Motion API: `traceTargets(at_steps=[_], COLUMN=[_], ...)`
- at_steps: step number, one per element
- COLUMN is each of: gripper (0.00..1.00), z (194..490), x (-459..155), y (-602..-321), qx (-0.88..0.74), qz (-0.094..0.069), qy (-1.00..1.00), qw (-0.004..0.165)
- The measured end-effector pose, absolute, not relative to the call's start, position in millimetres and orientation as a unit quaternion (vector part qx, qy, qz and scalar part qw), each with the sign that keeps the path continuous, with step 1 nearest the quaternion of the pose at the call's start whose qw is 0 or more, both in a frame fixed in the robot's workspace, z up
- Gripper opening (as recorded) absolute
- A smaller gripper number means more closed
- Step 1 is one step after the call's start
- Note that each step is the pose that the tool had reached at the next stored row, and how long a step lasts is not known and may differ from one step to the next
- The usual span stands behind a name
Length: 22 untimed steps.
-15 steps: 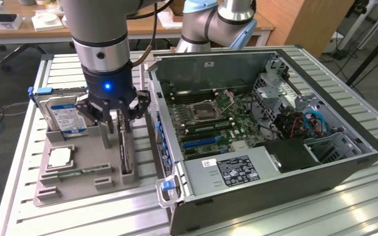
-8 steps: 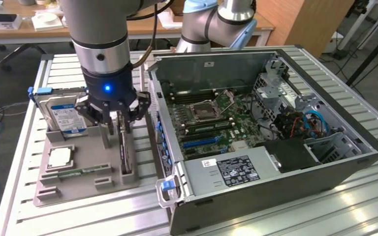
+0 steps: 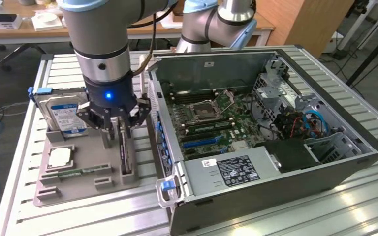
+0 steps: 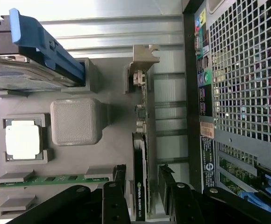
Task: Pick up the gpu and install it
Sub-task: 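Pick up the gpu and move the gpu toward the slot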
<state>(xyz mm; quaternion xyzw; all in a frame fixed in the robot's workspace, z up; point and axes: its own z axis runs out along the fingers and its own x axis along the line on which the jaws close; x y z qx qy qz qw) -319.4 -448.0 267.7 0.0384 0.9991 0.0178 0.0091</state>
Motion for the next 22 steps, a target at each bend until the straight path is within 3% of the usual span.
traceTargets(at_steps=[22], gripper=[0.42], z=[244], x=[-320], y=[-448], qx=[0.038], qz=[0.018], qy=[0.999], qw=[0.009])
